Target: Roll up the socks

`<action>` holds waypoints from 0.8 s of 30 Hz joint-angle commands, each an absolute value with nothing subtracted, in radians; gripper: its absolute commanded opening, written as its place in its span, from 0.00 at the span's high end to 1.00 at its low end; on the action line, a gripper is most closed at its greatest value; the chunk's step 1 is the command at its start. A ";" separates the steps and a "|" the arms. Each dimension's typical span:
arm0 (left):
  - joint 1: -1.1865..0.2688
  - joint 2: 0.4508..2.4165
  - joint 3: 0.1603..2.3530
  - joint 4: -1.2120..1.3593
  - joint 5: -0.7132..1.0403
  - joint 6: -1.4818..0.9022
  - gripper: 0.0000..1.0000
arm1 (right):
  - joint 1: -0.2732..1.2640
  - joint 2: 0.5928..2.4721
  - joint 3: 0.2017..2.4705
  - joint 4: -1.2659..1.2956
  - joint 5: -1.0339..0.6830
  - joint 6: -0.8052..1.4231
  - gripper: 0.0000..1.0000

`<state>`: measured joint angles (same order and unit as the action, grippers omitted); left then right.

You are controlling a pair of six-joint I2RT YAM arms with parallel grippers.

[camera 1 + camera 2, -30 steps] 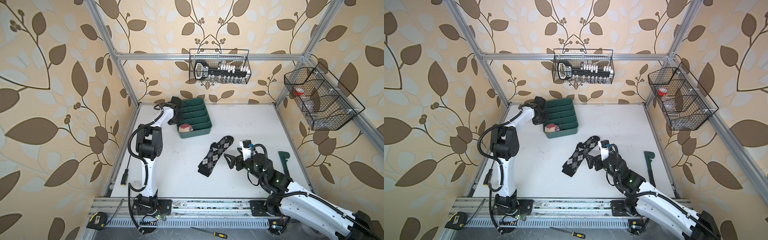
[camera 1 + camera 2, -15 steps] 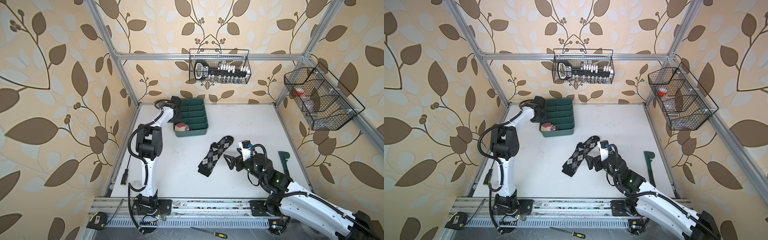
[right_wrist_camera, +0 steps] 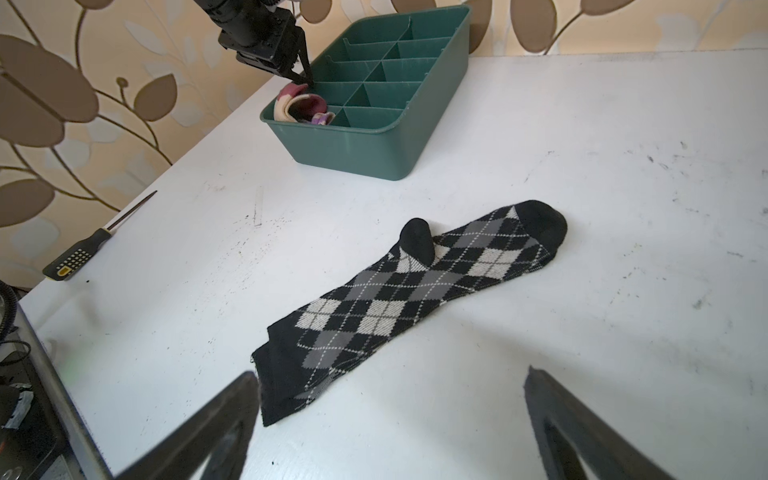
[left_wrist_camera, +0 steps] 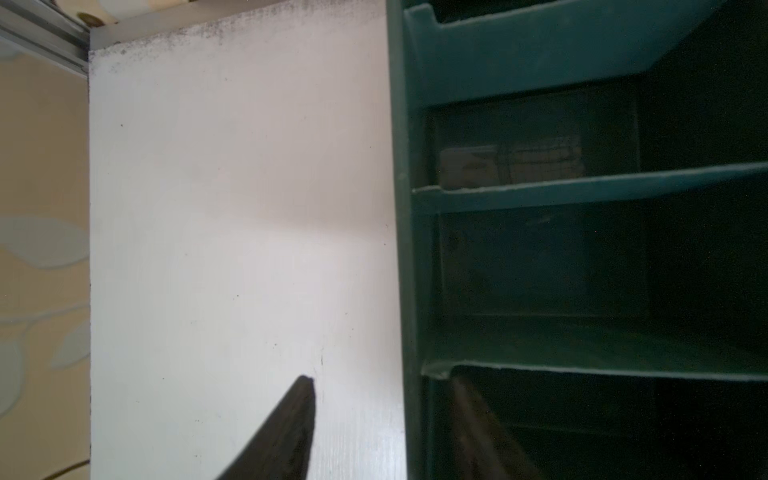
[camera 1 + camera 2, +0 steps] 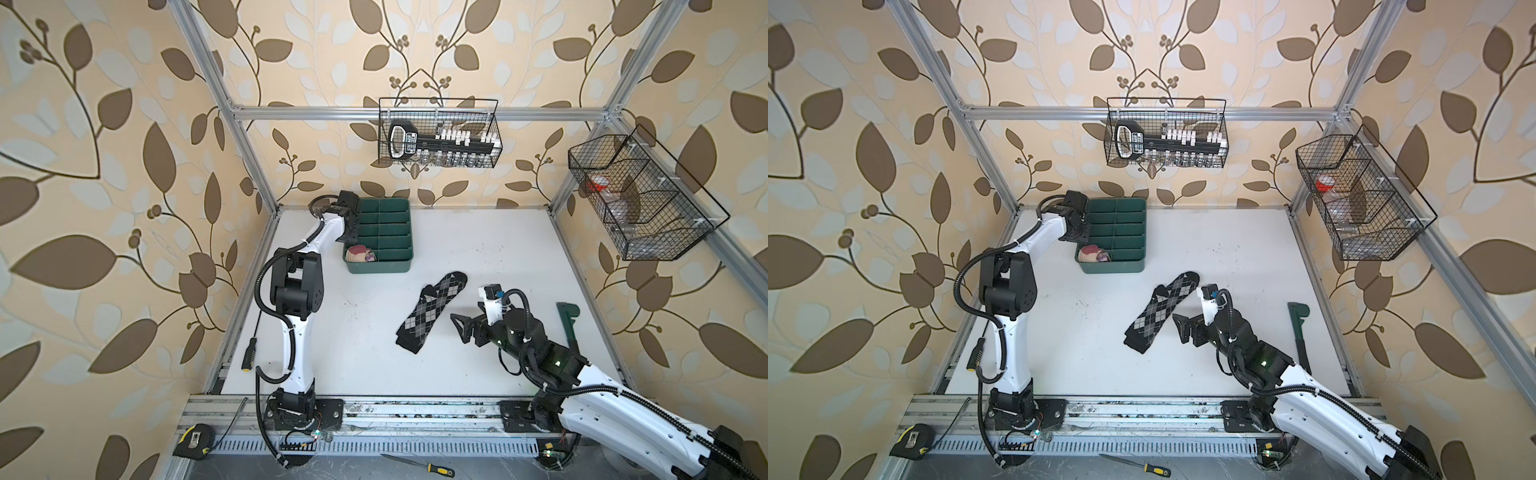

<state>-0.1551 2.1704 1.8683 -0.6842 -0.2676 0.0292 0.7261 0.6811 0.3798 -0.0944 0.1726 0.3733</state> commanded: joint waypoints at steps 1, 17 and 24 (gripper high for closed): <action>-0.144 2.082 1.876 -0.677 -0.321 0.006 0.16 | 0.691 0.676 0.426 -0.125 0.176 0.437 0.00; -0.594 1.402 1.500 -0.519 -0.019 0.307 0.01 | 0.270 0.796 0.455 -0.033 -0.128 0.640 0.00; -0.765 1.144 1.089 -0.319 0.091 0.313 0.01 | 0.079 0.911 0.478 -0.003 -0.276 0.657 0.00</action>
<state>-0.7662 1.2022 1.1645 -0.4103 0.0563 0.2768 0.1268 0.8864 0.4400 -0.0341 -0.1761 0.6289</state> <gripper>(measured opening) 0.987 0.999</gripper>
